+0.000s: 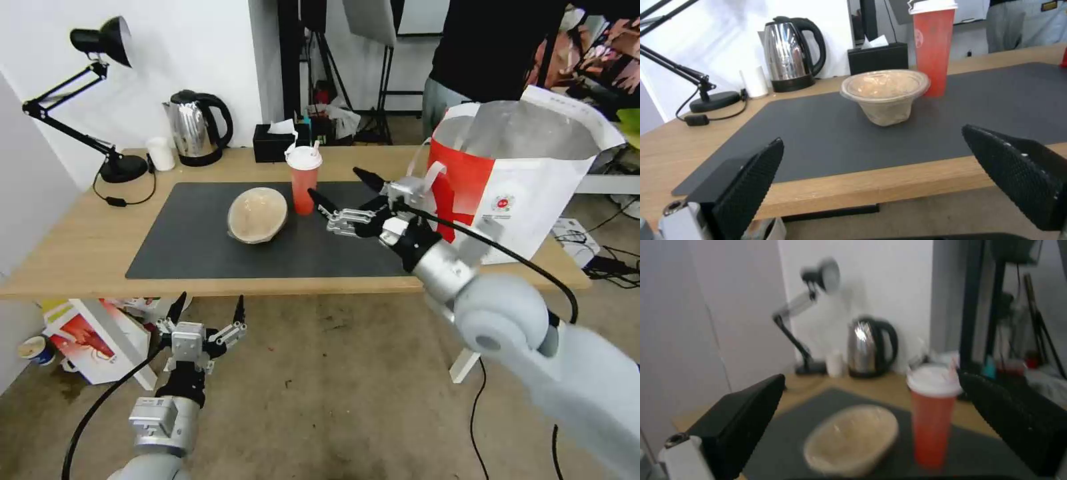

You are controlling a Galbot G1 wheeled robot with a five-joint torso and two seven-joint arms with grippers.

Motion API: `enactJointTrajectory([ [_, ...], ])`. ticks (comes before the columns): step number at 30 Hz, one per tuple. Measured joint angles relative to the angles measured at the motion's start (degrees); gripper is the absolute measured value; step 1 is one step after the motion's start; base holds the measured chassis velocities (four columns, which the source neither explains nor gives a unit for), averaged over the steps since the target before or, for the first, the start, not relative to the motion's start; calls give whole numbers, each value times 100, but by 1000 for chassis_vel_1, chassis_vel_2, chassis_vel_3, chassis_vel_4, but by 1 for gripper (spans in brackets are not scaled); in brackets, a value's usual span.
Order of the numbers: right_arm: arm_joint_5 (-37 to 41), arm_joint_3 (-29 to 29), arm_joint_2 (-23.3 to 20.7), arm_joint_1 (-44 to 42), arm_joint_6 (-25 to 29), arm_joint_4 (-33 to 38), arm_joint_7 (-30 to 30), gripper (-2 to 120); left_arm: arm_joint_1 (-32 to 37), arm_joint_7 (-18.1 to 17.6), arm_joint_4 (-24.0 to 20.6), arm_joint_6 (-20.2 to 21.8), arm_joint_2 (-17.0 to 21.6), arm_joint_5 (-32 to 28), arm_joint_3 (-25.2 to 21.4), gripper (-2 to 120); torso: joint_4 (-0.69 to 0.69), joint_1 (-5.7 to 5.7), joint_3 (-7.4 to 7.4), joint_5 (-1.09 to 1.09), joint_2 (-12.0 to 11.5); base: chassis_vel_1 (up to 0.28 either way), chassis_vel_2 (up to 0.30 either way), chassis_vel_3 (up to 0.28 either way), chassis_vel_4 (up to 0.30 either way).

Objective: Pick up the trash from the table and place it into the takeout bag.

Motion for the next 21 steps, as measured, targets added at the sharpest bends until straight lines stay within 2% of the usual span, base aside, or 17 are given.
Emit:
enactJointTrajectory([
  [2, 112, -17, 21, 169, -442, -41, 188, 100, 0, 0, 0, 0, 0, 0, 0, 100, -1, 0, 0, 0, 0, 0, 0, 0, 0],
  [4, 147, -27, 29, 234, -633, -54, 268, 100, 0, 0, 0, 0, 0, 0, 0, 100, -1, 0, 0, 0, 0, 0, 0, 0, 0],
  [7, 434, -92, 85, 489, -1382, -129, 702, 100, 0, 0, 0, 0, 0, 0, 0, 100, -1, 0, 0, 0, 0, 0, 0, 0, 0],
  [14, 722, -190, 209, 782, -1665, -463, 1019, 100, 0, 0, 0, 0, 0, 0, 0, 100, -1, 0, 0, 0, 0, 0, 0, 0, 0],
  [21, 872, -361, 439, 1142, -1660, -1042, 991, 100, 0, 0, 0, 0, 0, 0, 0, 100, -1, -1, 0, 0, 2, 0, 0, 0, 0],
])
